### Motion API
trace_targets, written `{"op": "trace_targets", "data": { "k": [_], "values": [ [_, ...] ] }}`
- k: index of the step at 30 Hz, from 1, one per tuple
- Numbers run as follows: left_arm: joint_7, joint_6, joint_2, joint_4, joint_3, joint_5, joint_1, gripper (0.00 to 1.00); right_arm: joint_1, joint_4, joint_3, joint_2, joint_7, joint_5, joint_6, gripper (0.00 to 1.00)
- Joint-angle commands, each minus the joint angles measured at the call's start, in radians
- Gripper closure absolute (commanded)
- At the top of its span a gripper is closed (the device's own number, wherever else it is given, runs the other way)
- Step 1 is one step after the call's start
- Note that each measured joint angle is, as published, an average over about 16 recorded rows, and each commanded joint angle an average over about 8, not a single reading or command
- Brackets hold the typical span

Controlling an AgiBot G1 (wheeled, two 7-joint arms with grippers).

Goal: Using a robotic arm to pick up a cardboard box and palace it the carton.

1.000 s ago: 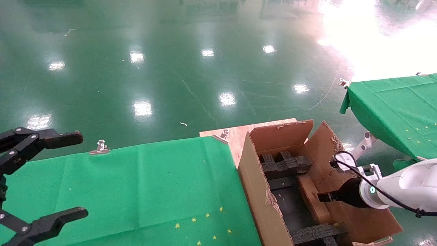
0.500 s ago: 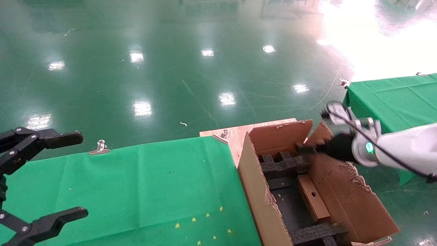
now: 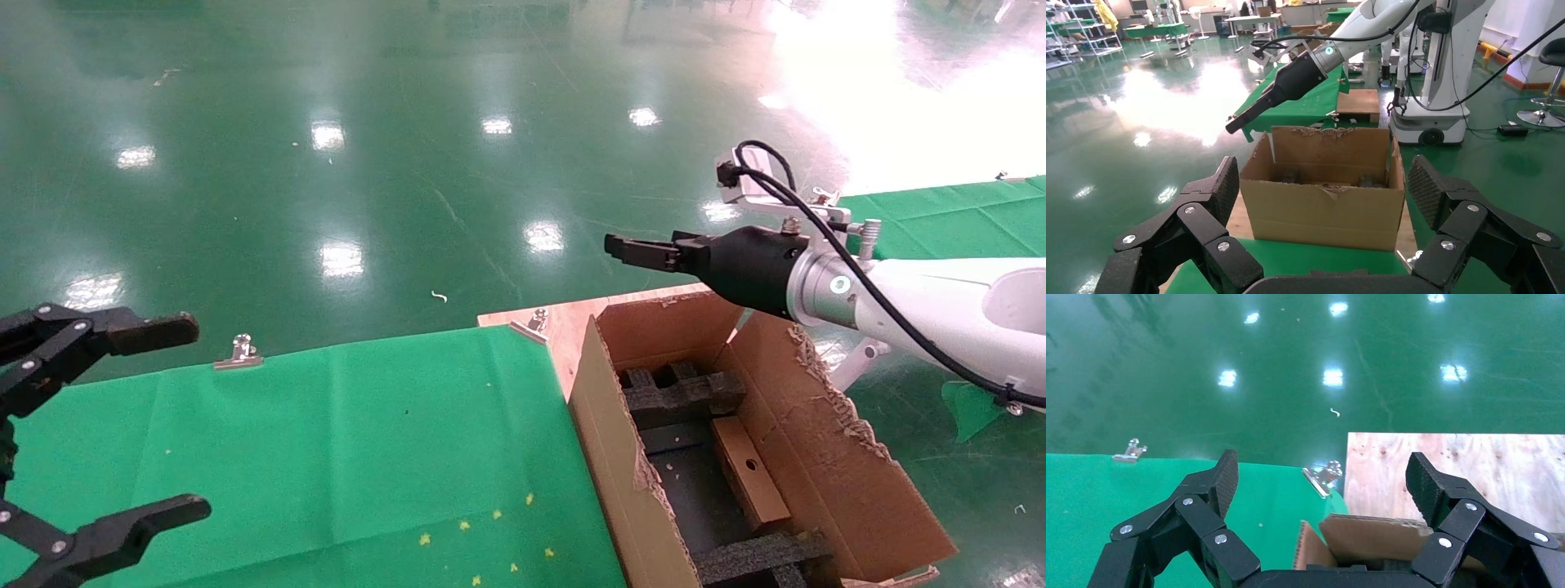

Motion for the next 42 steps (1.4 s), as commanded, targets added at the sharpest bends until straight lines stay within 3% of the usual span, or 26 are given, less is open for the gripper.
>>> {"op": "trace_targets", "data": {
  "k": [1, 7, 42],
  "values": [
    [0.000, 0.000, 0.000, 0.000, 0.000, 0.000, 0.000, 0.00, 0.003, 0.001, -0.007, 0.000, 0.008, -0.004, 0.016, 0.00],
    [0.000, 0.000, 0.000, 0.000, 0.000, 0.000, 0.000, 0.00, -0.059, -0.005, 0.113, -0.004, -0.111, 0.059, -0.079, 0.00],
    [0.000, 0.000, 0.000, 0.000, 0.001, -0.001, 0.000, 0.00, -0.701, -0.055, 1.354, -0.046, -1.329, 0.698, -1.026, 0.00]
  ]
}}
